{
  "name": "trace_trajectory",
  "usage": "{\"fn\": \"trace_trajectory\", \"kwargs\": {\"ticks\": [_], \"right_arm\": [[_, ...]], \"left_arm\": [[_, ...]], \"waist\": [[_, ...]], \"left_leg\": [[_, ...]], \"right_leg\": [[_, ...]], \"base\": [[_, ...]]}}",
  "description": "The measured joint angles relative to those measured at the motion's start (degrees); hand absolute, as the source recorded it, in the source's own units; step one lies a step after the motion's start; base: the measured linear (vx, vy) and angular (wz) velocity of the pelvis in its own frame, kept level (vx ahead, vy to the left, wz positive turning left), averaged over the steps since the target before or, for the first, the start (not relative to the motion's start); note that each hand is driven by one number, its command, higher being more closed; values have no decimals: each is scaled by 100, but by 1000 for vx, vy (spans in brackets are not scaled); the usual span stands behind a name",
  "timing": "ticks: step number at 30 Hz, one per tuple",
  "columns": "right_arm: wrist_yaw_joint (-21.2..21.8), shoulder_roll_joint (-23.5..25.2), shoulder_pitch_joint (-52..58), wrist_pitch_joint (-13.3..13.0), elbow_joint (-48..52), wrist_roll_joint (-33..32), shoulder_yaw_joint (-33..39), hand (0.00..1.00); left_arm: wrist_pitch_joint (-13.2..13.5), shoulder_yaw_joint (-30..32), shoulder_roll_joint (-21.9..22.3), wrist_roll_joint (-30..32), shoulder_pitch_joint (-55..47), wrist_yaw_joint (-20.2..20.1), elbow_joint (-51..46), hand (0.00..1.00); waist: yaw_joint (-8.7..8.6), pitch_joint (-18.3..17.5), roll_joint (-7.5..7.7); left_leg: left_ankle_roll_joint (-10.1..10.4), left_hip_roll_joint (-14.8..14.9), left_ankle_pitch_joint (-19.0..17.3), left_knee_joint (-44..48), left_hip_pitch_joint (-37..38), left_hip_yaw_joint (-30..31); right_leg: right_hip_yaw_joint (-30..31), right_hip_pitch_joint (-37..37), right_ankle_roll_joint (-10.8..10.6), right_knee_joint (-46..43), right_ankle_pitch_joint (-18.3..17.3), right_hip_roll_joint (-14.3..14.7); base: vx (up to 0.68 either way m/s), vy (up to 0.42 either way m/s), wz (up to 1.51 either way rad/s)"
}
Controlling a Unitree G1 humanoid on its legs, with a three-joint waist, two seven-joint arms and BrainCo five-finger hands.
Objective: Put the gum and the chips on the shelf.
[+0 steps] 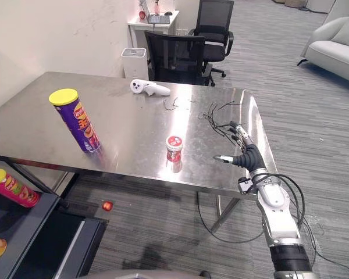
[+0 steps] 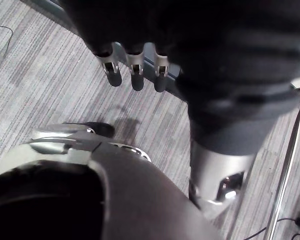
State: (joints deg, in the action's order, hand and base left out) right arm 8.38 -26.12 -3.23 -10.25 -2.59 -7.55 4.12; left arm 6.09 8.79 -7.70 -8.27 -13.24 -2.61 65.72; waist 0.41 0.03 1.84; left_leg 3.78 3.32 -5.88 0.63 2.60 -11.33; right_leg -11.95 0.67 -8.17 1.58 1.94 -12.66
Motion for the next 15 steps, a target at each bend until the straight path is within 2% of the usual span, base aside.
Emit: {"fn": "trace_trajectory", "kwargs": {"ticks": [1,2,9,15], "right_arm": [[-30,41,-36,1,-59,12,-35,0],[-44,52,-50,4,-72,21,-45,0],[-163,207,-374,35,-539,90,-253,0],[-165,257,-658,48,-736,101,-539,0]], "left_arm": [[-1,-1,1,4,15,1,0,0],[0,0,-4,4,23,2,-5,0],[1,12,0,2,97,10,-28,0],[-3,31,-2,-2,171,16,-27,0]], "waist": [[1,36,57],[4,20,-8],[133,113,39],[139,241,98]], "left_leg": [[-3,1,3,6,-30,39],[-3,1,4,16,-37,64],[-4,12,5,26,-62,152],[-1,4,73,18,-144,320]], "right_leg": [[-31,0,0,10,0,2],[-50,-11,0,12,0,2],[-121,-52,1,24,0,18],[-282,-91,2,32,-1,13]], "base": [[4,-12,11],[5,-15,15],[0,-6,5],[-17,-14,15]]}}
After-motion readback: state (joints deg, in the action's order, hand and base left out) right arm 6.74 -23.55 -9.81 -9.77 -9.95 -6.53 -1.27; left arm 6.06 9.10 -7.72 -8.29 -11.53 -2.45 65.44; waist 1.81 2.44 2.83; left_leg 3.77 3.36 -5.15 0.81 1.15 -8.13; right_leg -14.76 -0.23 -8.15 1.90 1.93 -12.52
